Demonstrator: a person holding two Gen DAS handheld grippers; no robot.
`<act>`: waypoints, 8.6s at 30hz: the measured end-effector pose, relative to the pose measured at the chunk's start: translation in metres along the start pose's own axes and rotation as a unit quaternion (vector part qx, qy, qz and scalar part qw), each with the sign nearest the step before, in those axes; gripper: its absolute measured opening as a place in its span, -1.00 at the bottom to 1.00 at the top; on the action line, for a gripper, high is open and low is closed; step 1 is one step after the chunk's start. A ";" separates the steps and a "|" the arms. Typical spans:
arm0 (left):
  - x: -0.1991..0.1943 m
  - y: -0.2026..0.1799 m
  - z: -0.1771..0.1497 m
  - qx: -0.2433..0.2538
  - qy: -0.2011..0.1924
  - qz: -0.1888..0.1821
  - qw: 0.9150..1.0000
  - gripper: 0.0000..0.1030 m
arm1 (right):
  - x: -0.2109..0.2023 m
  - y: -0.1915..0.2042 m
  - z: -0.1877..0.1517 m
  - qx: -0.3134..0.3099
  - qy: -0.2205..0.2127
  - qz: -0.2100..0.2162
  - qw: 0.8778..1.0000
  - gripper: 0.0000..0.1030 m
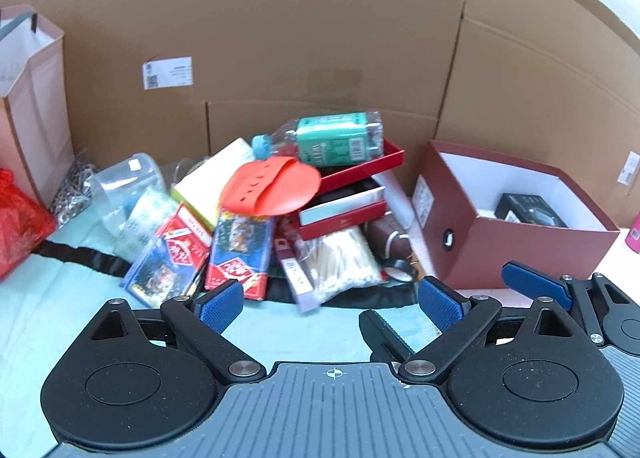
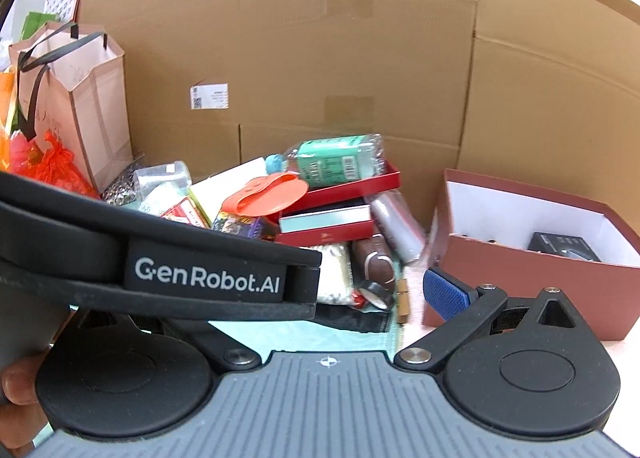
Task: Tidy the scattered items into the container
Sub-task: 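Withdraw the left tool from the box back over the clutter, then close the left gripper on the tiger-print card box and pull it out, then lift the tiger-print card box with the left gripper off the cloth, then carry the card box with the left gripper and lower it into the red box, then open the left gripper to release the tiger card box in the box, then withdraw the left tool from the red box back over the cloth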
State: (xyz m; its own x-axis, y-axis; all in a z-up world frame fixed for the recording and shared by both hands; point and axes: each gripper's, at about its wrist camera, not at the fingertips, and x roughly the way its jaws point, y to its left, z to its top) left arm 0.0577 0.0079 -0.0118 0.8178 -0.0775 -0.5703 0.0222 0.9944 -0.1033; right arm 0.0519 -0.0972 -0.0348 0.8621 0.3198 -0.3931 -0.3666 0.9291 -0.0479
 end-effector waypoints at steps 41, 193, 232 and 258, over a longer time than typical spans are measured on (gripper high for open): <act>0.140 0.108 0.003 -0.019 0.090 -0.059 0.994 0.63 | 0.126 0.069 -0.019 -0.085 0.078 0.114 0.987 0.39; 0.237 -0.219 0.125 0.131 0.172 -0.223 0.950 0.20 | 0.131 -0.230 0.052 0.024 0.170 -0.020 0.985 0.41; 0.132 -0.172 0.107 0.109 0.071 -0.227 0.965 0.90 | 0.050 -0.196 0.054 -0.006 0.101 -0.068 0.993 0.92; 0.040 -0.055 0.013 0.025 0.040 -0.156 0.987 0.99 | -0.007 -0.073 -0.001 0.018 0.043 -0.021 0.999 0.93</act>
State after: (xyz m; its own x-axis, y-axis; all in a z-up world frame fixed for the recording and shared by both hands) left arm 0.0965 -0.0489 -0.0182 0.7191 -0.3834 -0.5796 0.2953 0.9236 -0.2445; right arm 0.0722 -0.1673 -0.0290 0.8425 0.2642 -0.4695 -0.3160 0.9482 -0.0335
